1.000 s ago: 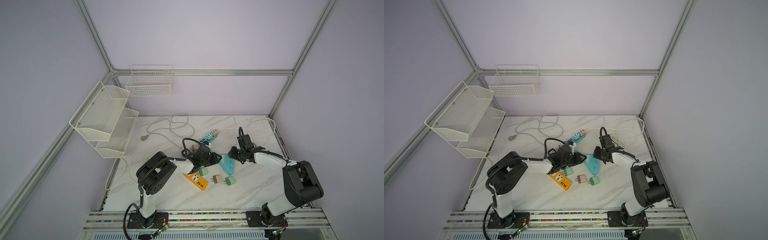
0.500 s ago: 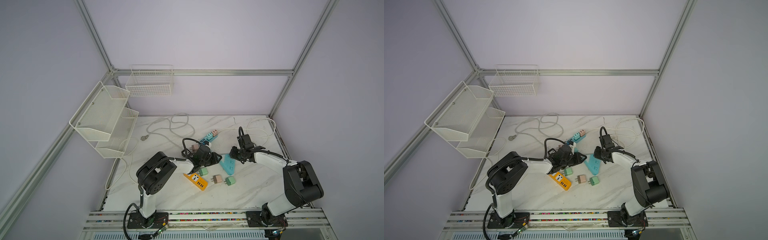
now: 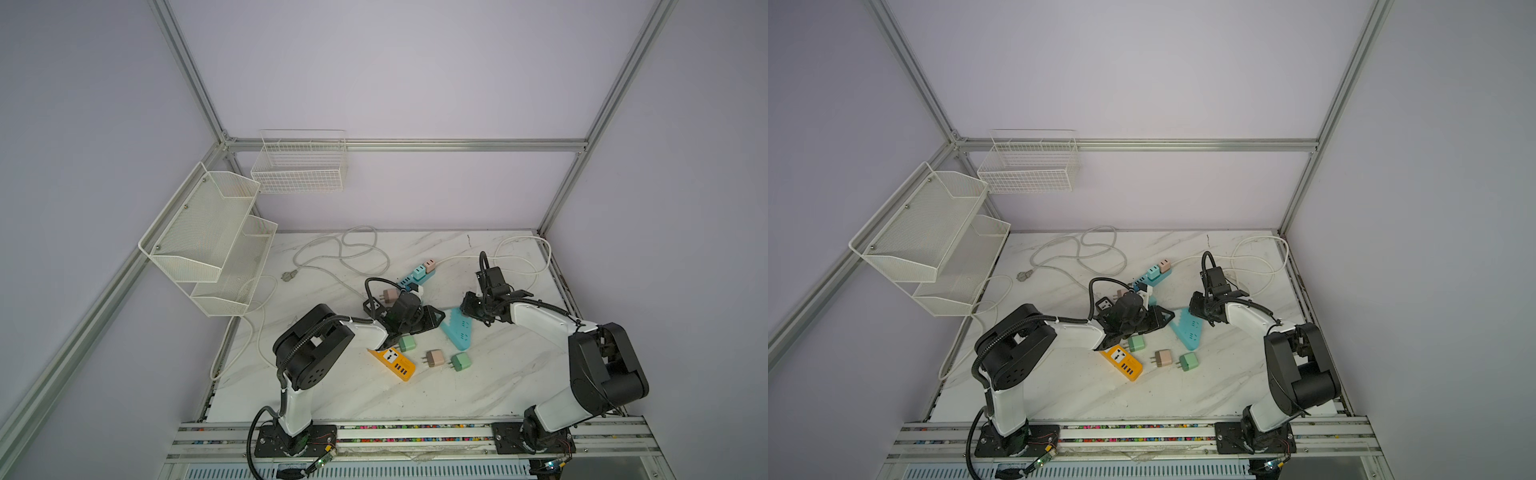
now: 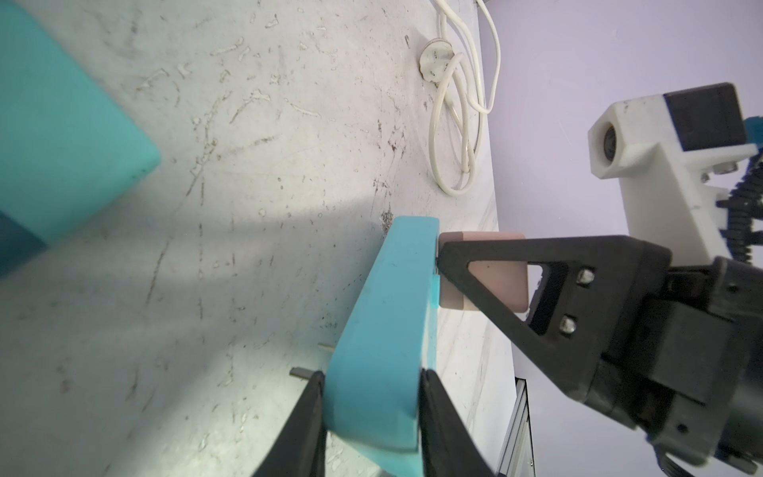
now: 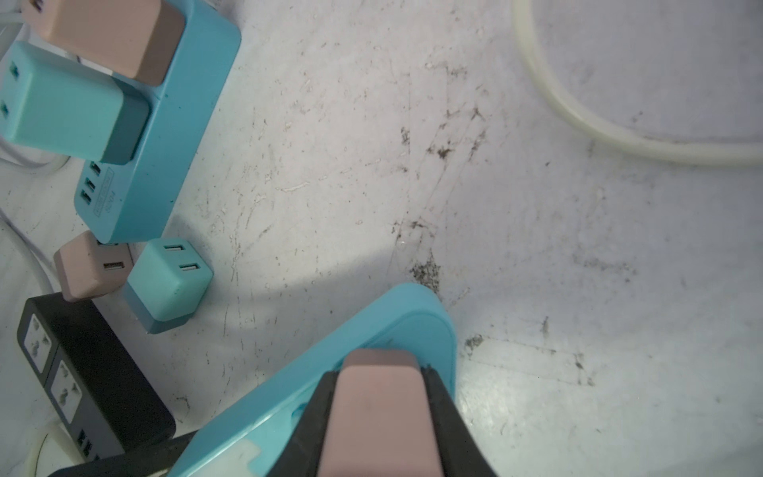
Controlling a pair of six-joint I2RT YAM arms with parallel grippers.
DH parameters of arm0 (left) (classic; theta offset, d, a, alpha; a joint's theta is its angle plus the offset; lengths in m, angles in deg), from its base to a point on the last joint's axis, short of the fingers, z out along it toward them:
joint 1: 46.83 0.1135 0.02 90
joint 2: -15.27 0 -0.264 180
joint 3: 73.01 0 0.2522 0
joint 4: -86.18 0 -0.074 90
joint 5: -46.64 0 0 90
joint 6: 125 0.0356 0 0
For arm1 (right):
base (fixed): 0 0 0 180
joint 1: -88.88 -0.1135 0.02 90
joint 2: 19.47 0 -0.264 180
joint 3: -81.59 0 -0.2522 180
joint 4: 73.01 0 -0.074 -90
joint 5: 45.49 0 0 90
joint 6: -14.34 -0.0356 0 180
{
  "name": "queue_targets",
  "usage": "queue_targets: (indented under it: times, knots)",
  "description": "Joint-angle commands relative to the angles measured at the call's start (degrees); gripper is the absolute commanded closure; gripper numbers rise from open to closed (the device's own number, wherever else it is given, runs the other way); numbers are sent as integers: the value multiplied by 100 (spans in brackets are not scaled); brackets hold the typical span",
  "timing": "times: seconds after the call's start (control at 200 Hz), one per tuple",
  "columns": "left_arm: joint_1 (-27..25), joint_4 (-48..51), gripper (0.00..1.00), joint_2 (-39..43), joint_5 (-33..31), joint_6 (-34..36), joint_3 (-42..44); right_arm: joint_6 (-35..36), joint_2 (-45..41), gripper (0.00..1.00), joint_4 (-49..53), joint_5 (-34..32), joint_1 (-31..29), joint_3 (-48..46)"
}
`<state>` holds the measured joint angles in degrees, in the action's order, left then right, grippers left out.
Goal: Pull the plug off the socket
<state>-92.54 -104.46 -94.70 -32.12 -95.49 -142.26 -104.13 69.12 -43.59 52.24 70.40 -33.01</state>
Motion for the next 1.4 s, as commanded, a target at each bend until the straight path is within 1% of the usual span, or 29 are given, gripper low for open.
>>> queue_targets:
  times: [0.0, 0.065, 0.13, 0.19, 0.3, 0.335, 0.39, 0.45, 0.57, 0.64, 0.775, 0.88, 0.94, 1.07, 1.22, 1.315, 1.395]
  knots:
    - [11, 571, 87, -135, -237, 99, 128, -90, -253, 85, -151, -200, -224, 155]
    - [16, 577, 87, -136, -258, 99, 107, -48, -179, 85, -15, -355, -330, 295]
    - [17, 577, 87, -112, -321, 90, 130, 0, -174, 84, 39, -314, -320, 338]
    - [10, 610, 87, -84, -367, 97, 160, 81, -264, 84, 52, -293, -186, 294]
    - [10, 621, 88, -71, -386, 81, 221, 221, -382, 84, 5, 35, 197, 135]
    - [13, 614, 88, -64, -386, 81, 234, 215, -391, 85, 20, 13, 237, 119]
    - [2, 605, 88, -69, -379, 81, 235, 221, -425, 85, 46, -115, 234, 127]
    - [1, 597, 88, -87, -347, 75, 207, 123, -466, 87, -25, -87, 185, 139]
    - [-21, 588, 88, -138, -307, 76, 113, 40, -386, 87, 21, -347, -204, 339]
    - [-26, 591, 89, -136, -340, 73, 109, 76, -291, 87, 100, -392, -269, 424]
    - [-19, 638, 89, -80, -405, 72, 179, 186, -278, 87, 178, -340, -166, 411]
    - [-8, 573, 89, -64, -413, 21, 273, 297, -399, 86, 106, 52, 174, 257]
    - [2, 523, 89, -68, -414, -6, 317, 299, -426, 86, 96, 131, 264, 221]
    - [6, 472, 89, -137, -317, -24, 254, 149, -465, 88, -14, 42, 209, 161]
    - [-7, 472, 90, -181, -308, -42, 174, 41, -391, 88, -36, -224, -215, 265]
    - [-7, 532, 90, -165, -358, -42, 188, 135, -295, 88, 23, -129, -212, 302]
    - [1, 563, 90, -147, -364, -33, 218, 251, -346, 87, 26, -60, -55, 245]
